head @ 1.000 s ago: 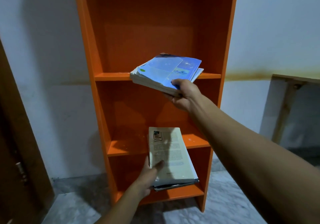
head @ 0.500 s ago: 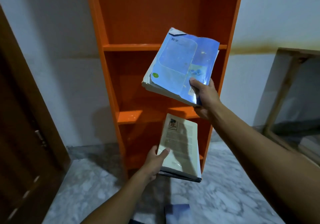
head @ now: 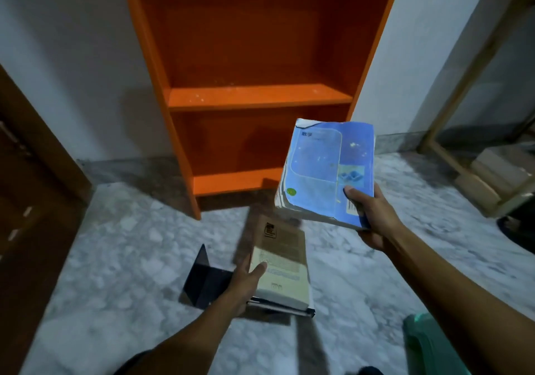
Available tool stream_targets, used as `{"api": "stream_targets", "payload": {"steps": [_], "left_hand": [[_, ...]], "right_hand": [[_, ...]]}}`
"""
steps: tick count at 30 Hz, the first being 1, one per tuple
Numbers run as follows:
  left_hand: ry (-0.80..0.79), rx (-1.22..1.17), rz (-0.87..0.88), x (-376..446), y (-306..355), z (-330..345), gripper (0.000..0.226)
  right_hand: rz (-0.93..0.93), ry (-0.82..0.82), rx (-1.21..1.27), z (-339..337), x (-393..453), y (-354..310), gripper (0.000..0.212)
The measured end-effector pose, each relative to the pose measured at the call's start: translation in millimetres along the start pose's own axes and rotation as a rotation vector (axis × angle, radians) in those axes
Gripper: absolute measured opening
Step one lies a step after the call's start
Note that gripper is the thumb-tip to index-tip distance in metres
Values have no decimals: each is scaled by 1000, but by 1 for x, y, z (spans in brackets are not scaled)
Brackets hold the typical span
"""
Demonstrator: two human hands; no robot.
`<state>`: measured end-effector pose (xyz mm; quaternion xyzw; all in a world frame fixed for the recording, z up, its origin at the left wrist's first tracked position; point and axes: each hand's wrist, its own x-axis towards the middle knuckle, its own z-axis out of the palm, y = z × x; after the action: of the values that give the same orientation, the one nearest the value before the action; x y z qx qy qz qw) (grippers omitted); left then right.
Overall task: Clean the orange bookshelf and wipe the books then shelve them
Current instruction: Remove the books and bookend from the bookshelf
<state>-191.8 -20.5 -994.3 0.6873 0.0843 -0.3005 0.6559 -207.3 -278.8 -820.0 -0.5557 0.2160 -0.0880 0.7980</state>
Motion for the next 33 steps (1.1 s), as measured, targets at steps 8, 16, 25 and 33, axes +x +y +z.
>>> {"api": "stream_targets", "payload": {"steps": [8, 16, 25, 33], "left_hand": [[-44, 0, -64, 20, -69, 9, 37], [247, 82, -167, 65, -104, -12, 20], [335, 170, -235, 67, -89, -40, 40], [424, 171, -55, 51, -53, -20, 43]], "right_hand": [[215, 68, 10, -53, 12, 106, 47], [338, -6, -14, -73, -5, 185, 47], [438, -43, -383, -63, -22, 252, 36], [557, -136, -653, -58, -2, 249, 21]]}}
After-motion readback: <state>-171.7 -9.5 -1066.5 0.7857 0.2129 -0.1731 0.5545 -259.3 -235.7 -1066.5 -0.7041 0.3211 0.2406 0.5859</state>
